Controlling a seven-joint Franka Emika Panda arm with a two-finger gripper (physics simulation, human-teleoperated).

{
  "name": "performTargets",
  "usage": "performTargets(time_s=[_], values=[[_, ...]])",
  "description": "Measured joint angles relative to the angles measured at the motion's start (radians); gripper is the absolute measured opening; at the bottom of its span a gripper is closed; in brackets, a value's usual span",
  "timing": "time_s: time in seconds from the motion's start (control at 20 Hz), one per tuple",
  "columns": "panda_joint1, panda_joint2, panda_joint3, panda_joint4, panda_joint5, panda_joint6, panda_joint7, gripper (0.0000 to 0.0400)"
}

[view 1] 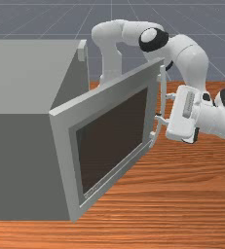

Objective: Open the microwave

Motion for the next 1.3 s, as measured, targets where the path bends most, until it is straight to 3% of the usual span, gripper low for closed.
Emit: performTargets(time_s=[0.05, 0.25, 0.3, 0.85, 1.3], values=[[0.004, -0.004, -0.027, -0.004, 0.013, 0.005, -0.002, 0.0387], [0.012, -0.002, -0.06, -0.004, 0.027, 0.01, -0.013, 0.04], [0.033, -0.058, 0.029, -0.098, -0.054, 0.029, 0.029, 0.0396], [0.044, -0.071, 0.03, -0.128, -0.056, 0.038, 0.036, 0.04], [0.101, -0.142, 0.044, -0.33, -0.06, 0.128, 0.118, 0.04]])
